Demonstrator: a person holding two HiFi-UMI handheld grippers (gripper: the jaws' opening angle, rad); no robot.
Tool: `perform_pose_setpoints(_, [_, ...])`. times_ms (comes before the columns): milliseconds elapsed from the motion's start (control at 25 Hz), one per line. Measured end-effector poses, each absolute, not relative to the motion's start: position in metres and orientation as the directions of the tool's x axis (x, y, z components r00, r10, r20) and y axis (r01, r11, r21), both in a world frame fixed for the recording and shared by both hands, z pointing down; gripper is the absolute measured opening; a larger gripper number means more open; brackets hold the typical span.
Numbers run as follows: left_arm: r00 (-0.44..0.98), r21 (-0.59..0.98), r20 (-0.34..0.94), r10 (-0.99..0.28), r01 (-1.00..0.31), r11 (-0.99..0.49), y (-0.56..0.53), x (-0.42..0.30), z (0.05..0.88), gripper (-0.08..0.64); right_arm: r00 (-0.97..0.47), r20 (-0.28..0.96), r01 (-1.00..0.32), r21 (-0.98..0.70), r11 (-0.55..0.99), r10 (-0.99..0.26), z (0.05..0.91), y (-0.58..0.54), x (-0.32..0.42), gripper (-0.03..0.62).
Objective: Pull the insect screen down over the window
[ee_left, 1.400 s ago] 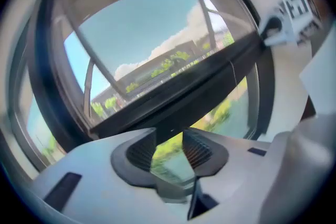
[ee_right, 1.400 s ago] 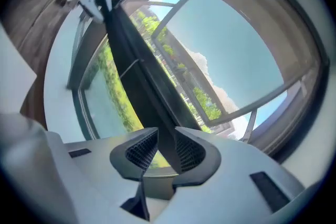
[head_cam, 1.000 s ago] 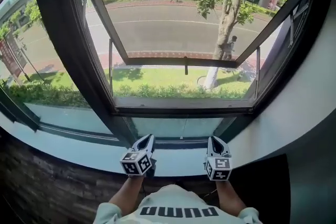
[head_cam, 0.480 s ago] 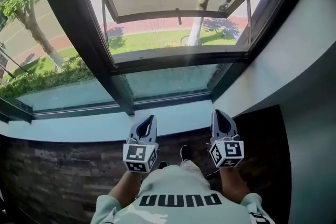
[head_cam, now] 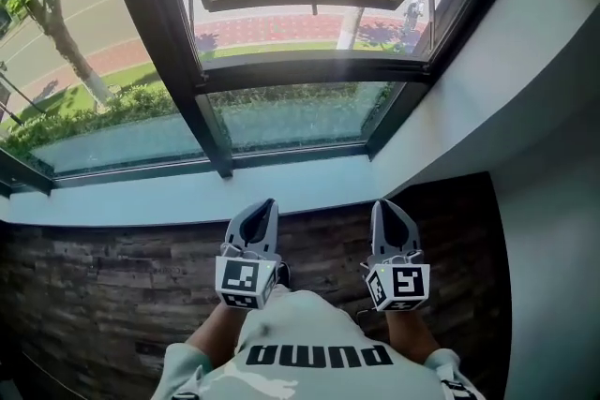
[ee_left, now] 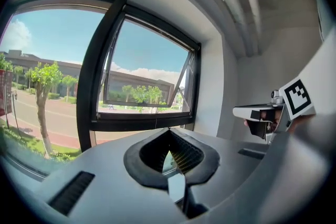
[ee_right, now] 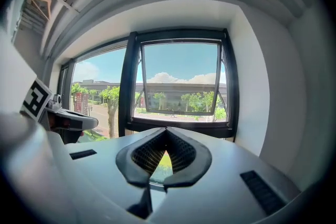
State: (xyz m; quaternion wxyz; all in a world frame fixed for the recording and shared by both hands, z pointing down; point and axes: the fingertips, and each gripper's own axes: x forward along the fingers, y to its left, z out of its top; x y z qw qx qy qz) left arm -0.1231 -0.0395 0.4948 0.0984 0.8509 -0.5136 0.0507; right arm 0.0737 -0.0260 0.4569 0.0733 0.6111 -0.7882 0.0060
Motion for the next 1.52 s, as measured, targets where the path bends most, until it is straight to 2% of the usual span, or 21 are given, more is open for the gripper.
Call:
perform_pose_setpoints(480, [0.35,0.099,0.159,-0.923,-0.936,-0.338,0.156,-0.053,0.483,0.012,-0.321,0.116,-0.938,0.098,0.333,-0.94,0.459,0.157,0.134,0.008])
perform_pose_setpoints(760, [0.319,0.072,0.162,-0.934,-0.948,-0.311,0.243,-0.033,0.476,0.012,-0.368,0.102,-0.925,0.058,0.375,-0.924,0.457,0.236,0.143,0.008])
perform_pose_setpoints(1160, [0.278,0.021,0.22,-0.935,-0.96,-0.28,0.32,-0.078,0.497,0.012,-0.378,0.126,-0.922,0.04,0.386,-0.917,0.472,0.313,0.101,0.008])
perform_pose_setpoints(1320, [0.294,-0.015,0.193,-0.936,-0.953,-0.302,0.334,-0.105,0.495,0.012,-0.351,0.152,-0.925,0.097,0.367,-0.924,0.488,0.337,0.076,0.006])
perform_pose_setpoints(1520, [0.329,0.0,0.198,-0.923,-0.942,-0.336,0.336,-0.129,0.505,0.012,-0.342,0.172,-0.934,0.044,0.354,-0.924,0.502,0.351,0.043,0.005])
